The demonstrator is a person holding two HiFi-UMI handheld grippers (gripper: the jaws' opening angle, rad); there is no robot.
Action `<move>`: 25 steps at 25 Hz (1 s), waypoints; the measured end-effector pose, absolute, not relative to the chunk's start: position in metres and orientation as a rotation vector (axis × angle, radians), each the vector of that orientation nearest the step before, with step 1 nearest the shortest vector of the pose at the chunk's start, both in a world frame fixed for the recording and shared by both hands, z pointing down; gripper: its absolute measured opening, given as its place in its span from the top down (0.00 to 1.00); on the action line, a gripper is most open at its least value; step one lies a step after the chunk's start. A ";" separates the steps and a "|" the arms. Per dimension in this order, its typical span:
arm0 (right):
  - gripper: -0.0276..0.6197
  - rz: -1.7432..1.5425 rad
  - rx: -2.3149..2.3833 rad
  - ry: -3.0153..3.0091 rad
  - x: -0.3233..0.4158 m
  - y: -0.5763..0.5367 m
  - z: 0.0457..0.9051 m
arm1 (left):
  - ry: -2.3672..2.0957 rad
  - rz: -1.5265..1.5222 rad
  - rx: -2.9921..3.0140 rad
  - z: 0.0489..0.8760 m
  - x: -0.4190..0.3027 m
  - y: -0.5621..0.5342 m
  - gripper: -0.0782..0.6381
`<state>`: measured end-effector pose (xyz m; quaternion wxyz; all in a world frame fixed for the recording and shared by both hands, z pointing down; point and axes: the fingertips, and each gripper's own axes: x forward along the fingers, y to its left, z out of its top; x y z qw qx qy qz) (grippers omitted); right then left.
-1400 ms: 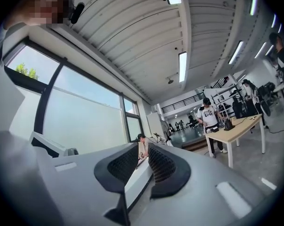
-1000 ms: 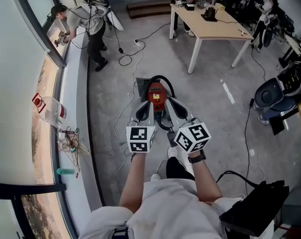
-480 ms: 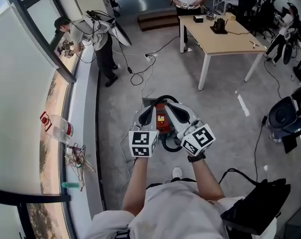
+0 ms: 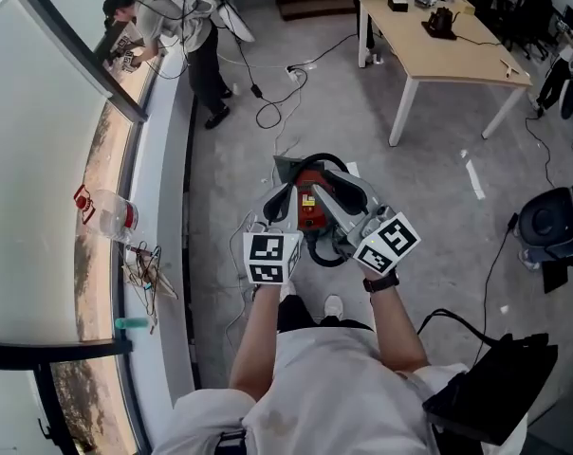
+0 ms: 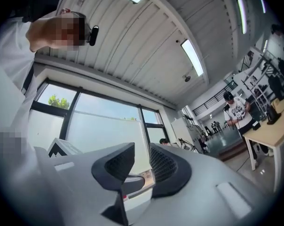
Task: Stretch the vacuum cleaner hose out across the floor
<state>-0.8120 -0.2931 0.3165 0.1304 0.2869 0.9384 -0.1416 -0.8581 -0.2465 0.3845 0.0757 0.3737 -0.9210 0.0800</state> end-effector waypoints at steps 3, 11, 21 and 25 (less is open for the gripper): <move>0.93 -0.359 0.833 2.808 -0.828 -0.294 0.335 | -2.751 0.227 1.113 0.393 -0.874 -0.248 0.89; 0.93 0.054 0.710 3.007 -0.874 -0.300 0.387 | -2.687 0.206 1.154 0.422 -0.912 -0.259 0.89; 0.79 -0.085 0.744 3.195 -0.943 -0.281 0.474 | -2.596 0.185 1.141 0.487 -0.976 -0.217 0.89; 0.84 -0.164 0.739 3.286 -0.966 -0.272 0.510 | -2.528 0.170 1.060 0.528 -1.002 -0.184 0.89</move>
